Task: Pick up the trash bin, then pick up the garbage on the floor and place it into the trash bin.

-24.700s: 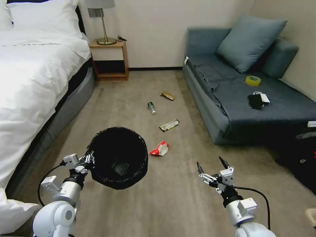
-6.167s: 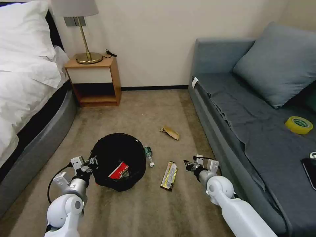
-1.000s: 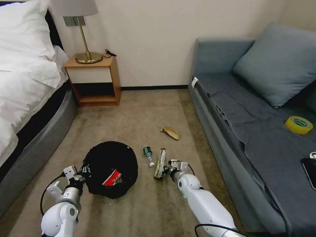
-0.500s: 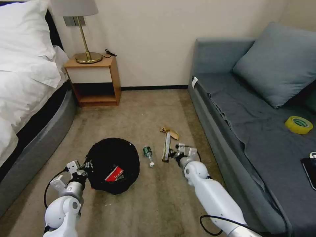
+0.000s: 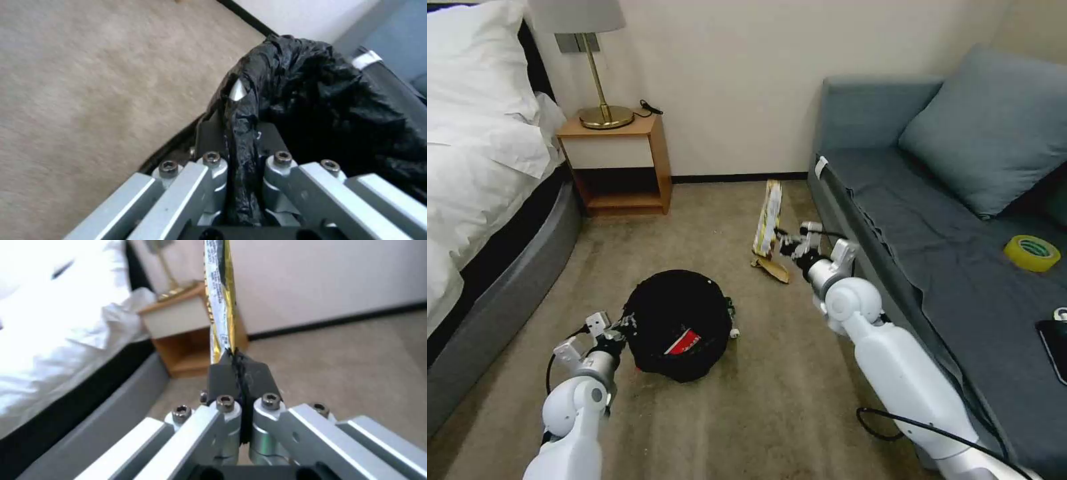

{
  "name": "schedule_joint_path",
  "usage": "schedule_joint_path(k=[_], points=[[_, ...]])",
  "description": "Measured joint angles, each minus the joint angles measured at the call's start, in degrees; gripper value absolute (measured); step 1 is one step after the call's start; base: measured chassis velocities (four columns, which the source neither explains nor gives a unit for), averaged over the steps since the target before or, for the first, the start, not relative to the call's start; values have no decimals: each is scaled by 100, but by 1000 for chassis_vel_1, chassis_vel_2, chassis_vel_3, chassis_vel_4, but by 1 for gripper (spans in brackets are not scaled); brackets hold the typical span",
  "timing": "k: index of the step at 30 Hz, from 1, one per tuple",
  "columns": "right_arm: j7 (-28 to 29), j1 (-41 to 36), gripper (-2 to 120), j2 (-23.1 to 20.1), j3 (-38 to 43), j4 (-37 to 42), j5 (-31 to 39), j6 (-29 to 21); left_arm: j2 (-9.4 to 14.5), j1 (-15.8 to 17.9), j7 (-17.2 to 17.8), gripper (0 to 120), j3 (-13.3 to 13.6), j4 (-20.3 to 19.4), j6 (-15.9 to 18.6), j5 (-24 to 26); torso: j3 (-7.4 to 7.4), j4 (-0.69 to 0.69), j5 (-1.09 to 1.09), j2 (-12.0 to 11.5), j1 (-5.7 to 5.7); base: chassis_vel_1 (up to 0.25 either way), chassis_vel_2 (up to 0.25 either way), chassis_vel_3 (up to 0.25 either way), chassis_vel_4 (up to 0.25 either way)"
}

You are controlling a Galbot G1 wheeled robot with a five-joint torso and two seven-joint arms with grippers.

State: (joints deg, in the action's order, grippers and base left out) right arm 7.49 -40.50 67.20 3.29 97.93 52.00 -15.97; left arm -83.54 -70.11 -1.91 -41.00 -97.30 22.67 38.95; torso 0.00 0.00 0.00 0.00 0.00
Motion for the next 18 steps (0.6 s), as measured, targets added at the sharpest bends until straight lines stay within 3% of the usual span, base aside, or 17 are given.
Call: schedule_joint_path(k=[8,18], points=[[-194,-194,0,-225,-546,445,-272,179,-46,13,37,5,195,-95,82,-2,0,0,1,0,0,0,0,0,0],[-793,-952,0,-331,-858,631,-870,429,-90,-15,31,5,216,-138,90,-67,-1,0,1,0,-1,0,0,0,0]])
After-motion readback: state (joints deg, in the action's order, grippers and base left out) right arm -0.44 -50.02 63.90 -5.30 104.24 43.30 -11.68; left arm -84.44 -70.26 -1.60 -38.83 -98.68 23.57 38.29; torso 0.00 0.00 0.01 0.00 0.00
